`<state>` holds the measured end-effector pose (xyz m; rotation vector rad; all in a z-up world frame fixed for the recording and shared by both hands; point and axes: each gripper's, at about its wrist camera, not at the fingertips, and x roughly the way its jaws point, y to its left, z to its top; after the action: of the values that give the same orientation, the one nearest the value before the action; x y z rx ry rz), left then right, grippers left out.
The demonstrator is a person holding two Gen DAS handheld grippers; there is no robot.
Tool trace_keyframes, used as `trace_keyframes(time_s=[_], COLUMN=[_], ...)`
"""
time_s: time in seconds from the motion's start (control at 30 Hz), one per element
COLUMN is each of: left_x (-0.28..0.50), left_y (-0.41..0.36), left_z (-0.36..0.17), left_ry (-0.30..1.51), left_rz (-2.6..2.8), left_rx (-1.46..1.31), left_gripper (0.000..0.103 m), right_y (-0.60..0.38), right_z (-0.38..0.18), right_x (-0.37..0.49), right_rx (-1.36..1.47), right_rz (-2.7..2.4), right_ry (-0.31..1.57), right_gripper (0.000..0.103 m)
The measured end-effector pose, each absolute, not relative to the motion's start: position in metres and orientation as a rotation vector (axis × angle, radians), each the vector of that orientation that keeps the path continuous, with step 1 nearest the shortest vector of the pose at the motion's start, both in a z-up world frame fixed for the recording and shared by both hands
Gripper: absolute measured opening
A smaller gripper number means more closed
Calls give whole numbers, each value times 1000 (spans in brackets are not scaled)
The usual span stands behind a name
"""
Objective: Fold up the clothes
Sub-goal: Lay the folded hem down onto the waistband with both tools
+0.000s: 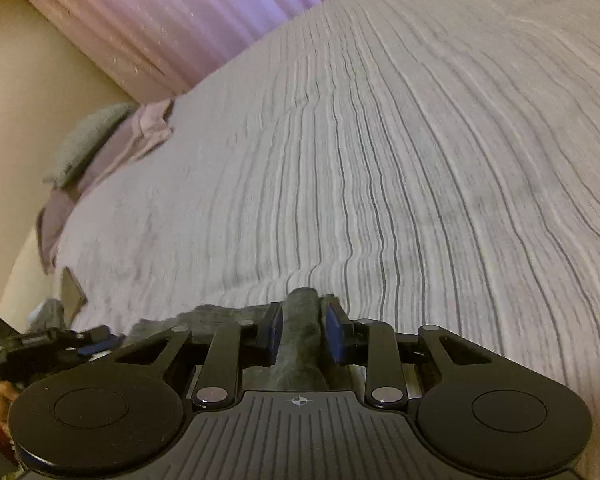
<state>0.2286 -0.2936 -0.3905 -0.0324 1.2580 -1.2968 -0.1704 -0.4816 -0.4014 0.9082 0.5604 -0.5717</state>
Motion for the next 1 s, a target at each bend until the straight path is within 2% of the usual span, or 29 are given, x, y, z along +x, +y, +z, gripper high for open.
trace_keyframes(time_s=[0.23, 0.3, 0.33, 0.37, 0.8, 0.93, 0.97, 1.0], left_x=[226, 229, 229, 228, 227, 220, 219, 220], left_y=[-302, -297, -296, -297, -290, -298, -298, -297], left_z=[-391, -391, -391, -390, -370, -372, -374, -376], left_ry=[1264, 1256, 1246, 1236, 1095, 1079, 1084, 1091], left_rz=[-1314, -1333, -1343, -1349, -1394, -1394, -1388, -1382], left_rx=[-15, -6, 10, 23, -7, 58, 69, 76], left_gripper=[21, 15, 3, 0, 0, 0, 0, 0], right_y=[-488, -486, -486, -486, -470, -475, -474, -473], right_z=[-417, -416, -416, -415, -387, -393, -395, -396], right_x=[-160, -160, -160, -159, -176, -172, -170, -169], right_rx=[908, 893, 887, 881, 820, 837, 838, 835], right_rz=[-558, -554, -559, -561, -598, -602, -598, -594], right_ry=[598, 604, 608, 609, 477, 550, 568, 579], right_gripper=[29, 28, 22, 3, 2, 2, 5, 16])
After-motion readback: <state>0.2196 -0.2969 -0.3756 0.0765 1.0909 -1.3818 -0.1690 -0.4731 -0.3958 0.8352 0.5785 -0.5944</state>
